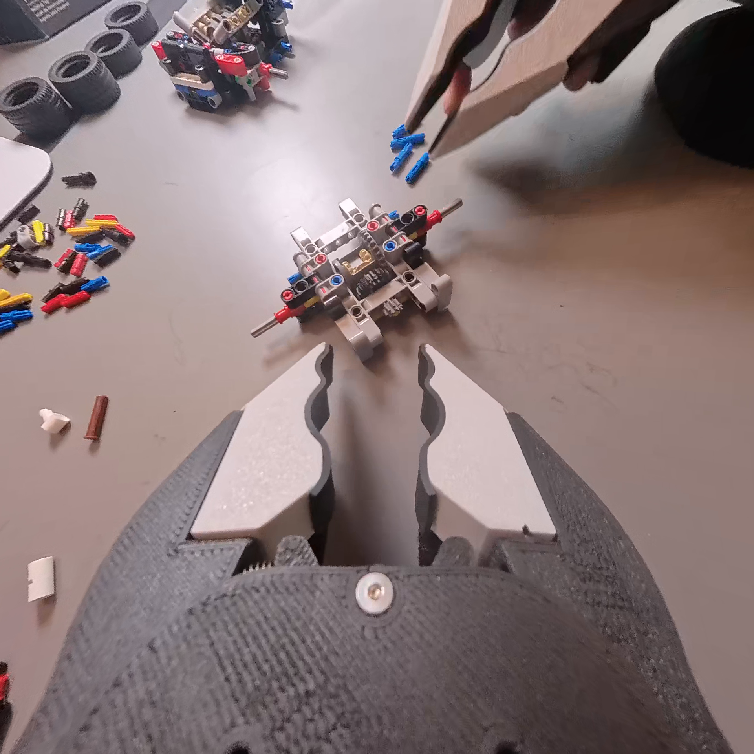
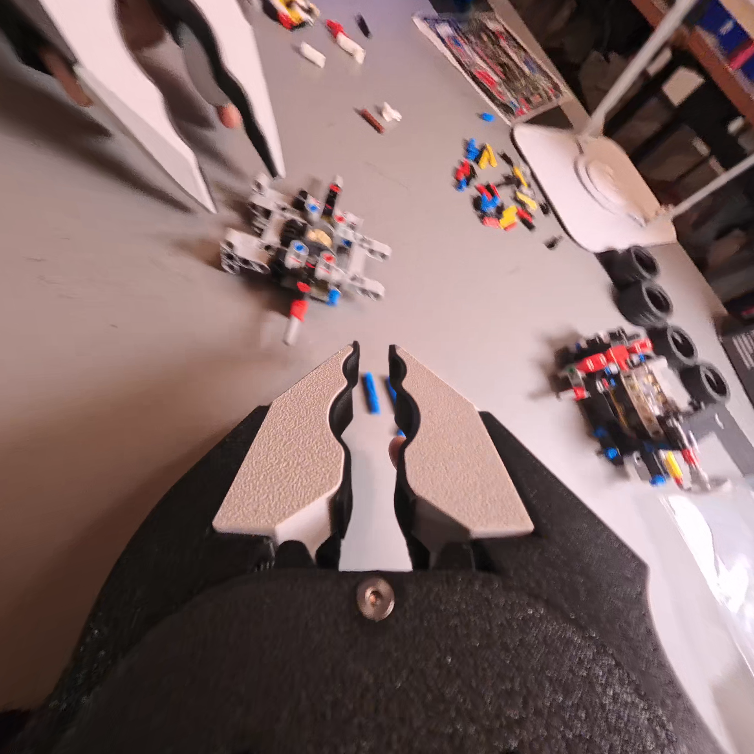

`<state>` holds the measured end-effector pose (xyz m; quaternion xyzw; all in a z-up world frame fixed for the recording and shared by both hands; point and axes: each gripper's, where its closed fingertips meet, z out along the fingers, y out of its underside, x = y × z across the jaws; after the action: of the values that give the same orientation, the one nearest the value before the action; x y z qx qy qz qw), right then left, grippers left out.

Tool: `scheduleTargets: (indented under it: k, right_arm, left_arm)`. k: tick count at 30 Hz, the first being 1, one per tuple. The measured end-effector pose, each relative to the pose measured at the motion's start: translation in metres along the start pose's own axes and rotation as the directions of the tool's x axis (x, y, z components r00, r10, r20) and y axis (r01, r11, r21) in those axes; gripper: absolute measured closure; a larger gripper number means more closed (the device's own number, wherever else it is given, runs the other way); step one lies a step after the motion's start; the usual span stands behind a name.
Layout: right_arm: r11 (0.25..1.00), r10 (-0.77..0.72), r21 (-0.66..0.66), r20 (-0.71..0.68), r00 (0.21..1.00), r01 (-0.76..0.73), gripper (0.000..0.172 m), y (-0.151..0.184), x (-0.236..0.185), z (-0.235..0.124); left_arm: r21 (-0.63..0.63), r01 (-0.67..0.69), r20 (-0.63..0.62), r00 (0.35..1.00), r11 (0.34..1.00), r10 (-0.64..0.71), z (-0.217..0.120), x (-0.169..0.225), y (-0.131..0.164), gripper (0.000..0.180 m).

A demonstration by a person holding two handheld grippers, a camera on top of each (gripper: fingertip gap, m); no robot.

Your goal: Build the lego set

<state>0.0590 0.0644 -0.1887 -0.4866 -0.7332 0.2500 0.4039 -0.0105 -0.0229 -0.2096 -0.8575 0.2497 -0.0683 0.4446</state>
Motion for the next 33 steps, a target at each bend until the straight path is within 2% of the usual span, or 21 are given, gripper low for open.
scheduleTargets:
  k: [3,5,12,18,25,33]
  right_arm:
    - [0.996,0.037,-0.082,-0.020,0.999,-0.038,0.159,0.026,0.014,-0.002]
    - [0.993,0.047,-0.113,0.017,0.999,-0.045,0.158,0.034,0.009,-0.001]
    - [0.984,0.015,-0.180,0.052,0.999,-0.006,0.159,0.034,0.003,0.008]
    - [0.968,0.008,-0.251,0.095,0.995,0.016,0.167,0.035,-0.001,0.009]
    - [0.975,0.015,-0.223,0.087,0.996,0.005,0.168,0.032,-0.003,0.008]
    - [0.992,0.090,-0.096,0.104,0.990,-0.081,0.169,0.004,-0.006,-0.011]
  left_arm:
    - [0.003,-0.015,0.016,1.000,1.000,0.015,0.003,-0.002,-0.001,0.141]
    - [-0.007,-0.032,0.027,0.999,0.999,0.033,0.005,-0.003,0.000,0.141]
    - [-0.028,-0.061,0.074,0.995,0.998,0.063,0.008,-0.009,0.001,0.148]
    - [-0.032,-0.051,0.076,0.996,0.998,0.054,0.008,-0.012,0.002,0.153]
    - [-0.042,-0.076,0.077,0.994,0.996,0.079,0.007,-0.011,0.004,0.162]
    - [0.032,-0.115,0.073,0.991,0.993,0.112,-0.004,-0.010,-0.005,0.152]
